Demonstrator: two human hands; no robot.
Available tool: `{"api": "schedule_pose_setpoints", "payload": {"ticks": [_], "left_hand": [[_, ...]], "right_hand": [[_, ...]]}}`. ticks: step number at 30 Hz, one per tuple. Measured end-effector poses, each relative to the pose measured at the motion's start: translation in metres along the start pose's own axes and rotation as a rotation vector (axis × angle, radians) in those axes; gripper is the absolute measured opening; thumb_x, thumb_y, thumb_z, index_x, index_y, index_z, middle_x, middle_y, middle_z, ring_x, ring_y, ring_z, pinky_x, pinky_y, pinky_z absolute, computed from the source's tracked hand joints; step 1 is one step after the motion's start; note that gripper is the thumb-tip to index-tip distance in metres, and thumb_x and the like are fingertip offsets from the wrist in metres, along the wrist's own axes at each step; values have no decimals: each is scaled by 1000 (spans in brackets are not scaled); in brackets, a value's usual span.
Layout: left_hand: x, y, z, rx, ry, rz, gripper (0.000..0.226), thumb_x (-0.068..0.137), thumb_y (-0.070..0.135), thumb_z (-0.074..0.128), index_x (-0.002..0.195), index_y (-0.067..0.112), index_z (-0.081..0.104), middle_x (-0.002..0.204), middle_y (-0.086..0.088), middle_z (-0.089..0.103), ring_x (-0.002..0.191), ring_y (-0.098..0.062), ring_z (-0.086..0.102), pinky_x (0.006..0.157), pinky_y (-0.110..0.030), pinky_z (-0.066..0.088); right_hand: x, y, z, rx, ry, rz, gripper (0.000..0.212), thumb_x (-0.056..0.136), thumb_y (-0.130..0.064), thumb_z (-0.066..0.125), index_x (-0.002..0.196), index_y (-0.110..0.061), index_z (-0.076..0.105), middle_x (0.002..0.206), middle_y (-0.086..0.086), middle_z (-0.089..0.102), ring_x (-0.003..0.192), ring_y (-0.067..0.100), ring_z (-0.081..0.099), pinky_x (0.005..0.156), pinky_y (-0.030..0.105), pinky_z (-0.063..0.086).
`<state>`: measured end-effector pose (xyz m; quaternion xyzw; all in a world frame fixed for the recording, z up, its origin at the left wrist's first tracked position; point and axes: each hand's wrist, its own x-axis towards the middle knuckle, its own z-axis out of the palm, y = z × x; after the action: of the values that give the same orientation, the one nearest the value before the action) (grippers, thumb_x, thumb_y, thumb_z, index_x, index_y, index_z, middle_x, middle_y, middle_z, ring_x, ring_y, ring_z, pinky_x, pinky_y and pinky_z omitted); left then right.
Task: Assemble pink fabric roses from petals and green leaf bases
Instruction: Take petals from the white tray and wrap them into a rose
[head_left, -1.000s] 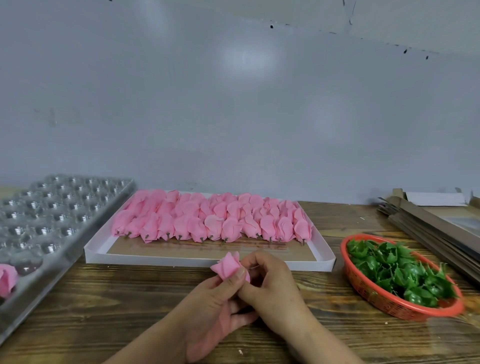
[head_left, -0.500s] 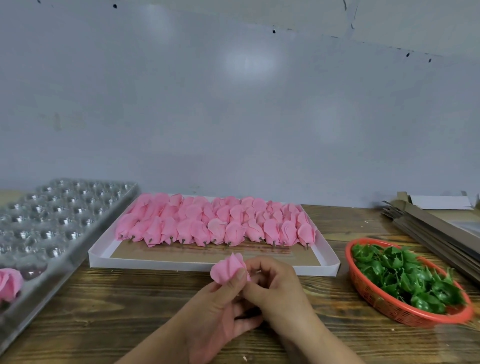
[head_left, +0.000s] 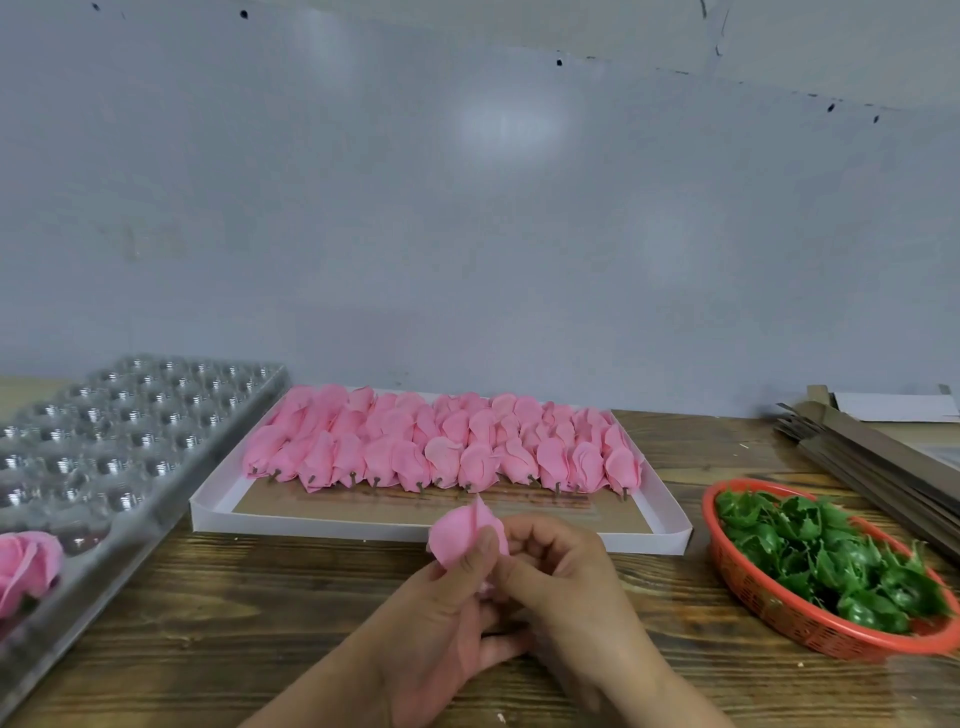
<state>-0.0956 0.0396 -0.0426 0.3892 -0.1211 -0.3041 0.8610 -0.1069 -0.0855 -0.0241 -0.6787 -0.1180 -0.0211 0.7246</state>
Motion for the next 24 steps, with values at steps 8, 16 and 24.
{"api": "schedule_pose_setpoints", "payload": {"ticks": [8,16,24], "left_hand": [[3,0,-3,34,52,132,71,47,48,92,105,12,72,104,-17,53,82,-24,52,88,-41,52],[1,2,0,-56,112,149,94,41,38,96,121,1,61,117,-32,62,105,-38,65,77,-41,57],[0,4,-2,21,73,123,69,37,38,97,96,13,75,79,-9,60,67,-17,53,78,-39,56]], "right_hand": [[-2,-4,3,145,-59,43,20,68,-12,80,84,-4,73,68,13,67,56,17,58,55,24,48],[-3,3,13,78,20,-29,25,59,-1,74,79,-10,63,67,10,60,62,18,51,59,28,45],[-2,-3,7,281,8,170,13,60,-5,70,73,-5,68,62,15,63,50,17,57,50,24,49]]}}
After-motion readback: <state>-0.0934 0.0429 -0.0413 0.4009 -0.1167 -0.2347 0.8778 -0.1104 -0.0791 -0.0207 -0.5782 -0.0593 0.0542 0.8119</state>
